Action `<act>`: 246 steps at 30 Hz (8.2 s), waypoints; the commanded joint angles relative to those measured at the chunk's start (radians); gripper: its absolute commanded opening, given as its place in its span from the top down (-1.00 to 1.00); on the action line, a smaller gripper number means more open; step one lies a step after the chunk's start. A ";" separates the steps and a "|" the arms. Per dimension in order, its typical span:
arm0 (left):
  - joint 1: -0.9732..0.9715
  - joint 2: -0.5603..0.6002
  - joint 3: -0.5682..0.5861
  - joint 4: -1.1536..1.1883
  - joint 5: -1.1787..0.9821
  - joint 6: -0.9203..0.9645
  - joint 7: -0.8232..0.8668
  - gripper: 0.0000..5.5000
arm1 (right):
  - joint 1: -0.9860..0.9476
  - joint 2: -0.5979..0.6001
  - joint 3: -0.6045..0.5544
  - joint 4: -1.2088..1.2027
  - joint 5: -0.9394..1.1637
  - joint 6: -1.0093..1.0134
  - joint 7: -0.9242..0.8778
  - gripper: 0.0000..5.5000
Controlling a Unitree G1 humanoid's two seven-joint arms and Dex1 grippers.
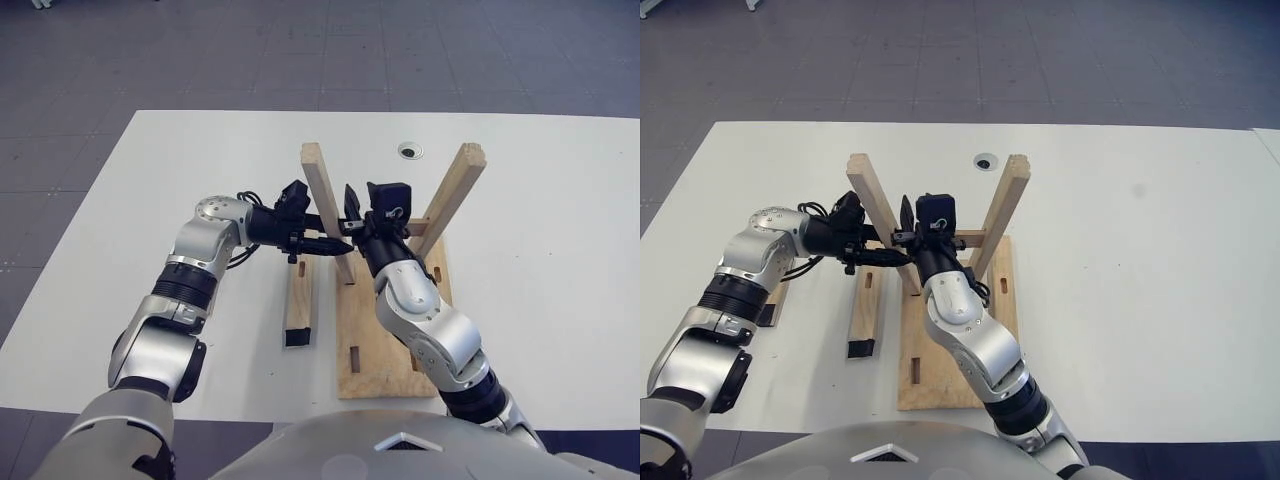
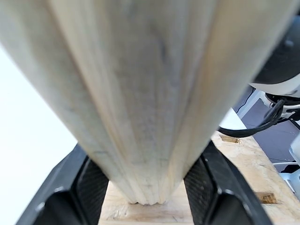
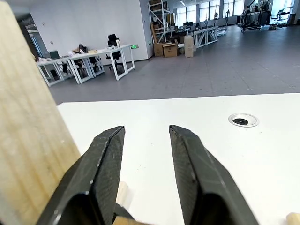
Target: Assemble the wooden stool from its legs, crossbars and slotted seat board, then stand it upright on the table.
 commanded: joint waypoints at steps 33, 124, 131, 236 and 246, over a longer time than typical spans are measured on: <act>-0.068 -0.043 -0.077 0.333 0.194 -0.211 -0.021 0.06 | -0.090 -0.508 -1.126 -0.329 0.814 0.113 0.119 0.38; 0.672 0.150 0.904 -1.015 -0.104 0.491 0.991 -0.73 | 0.780 -0.966 -1.128 -0.361 0.288 -0.013 1.501 0.38; 0.669 0.090 0.812 -1.017 -0.101 0.463 1.020 -0.75 | 0.622 -1.005 -0.755 -0.371 0.201 0.036 1.493 0.13; 1.295 -0.322 0.204 -1.008 0.592 -0.657 1.222 0.52 | 0.064 -0.336 -0.527 -0.400 0.898 0.323 0.440 -0.48; 1.281 -0.298 0.119 -1.032 0.771 -0.837 1.255 0.52 | 0.022 -0.299 -0.405 -0.369 0.860 0.322 0.407 -0.48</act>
